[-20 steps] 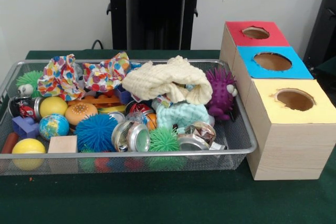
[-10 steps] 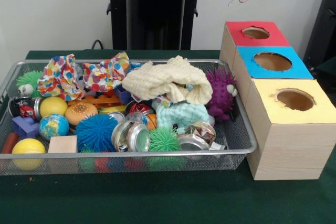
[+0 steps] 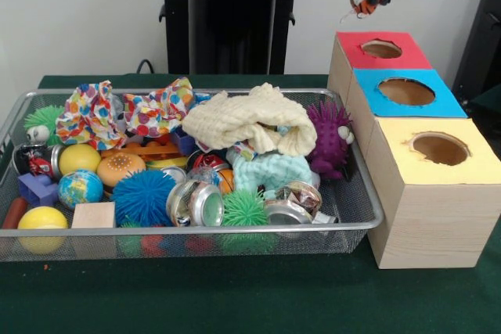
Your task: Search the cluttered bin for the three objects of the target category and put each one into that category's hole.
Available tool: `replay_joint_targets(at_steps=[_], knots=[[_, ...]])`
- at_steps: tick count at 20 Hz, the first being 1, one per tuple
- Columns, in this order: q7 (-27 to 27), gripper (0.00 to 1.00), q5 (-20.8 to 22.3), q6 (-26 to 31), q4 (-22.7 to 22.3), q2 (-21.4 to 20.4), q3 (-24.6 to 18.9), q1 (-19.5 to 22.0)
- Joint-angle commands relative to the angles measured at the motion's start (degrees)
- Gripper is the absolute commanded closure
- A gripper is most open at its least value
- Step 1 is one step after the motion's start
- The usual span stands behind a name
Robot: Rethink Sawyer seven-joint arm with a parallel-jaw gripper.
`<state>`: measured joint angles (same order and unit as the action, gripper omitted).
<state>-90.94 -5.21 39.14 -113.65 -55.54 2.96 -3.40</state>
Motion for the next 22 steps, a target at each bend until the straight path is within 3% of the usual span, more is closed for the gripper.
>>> replay_joint_targets(at_steps=[1,6,22], knots=[[-15.83,1.00,-2.08,-1.73,5.56,5.65,0.22,-0.31],[-16.83,1.00,-2.55,-2.30,8.33,8.42,0.44,-1.20],[-18.52,1.00,-4.65,-5.58,9.39,12.79,0.48,-2.77]])
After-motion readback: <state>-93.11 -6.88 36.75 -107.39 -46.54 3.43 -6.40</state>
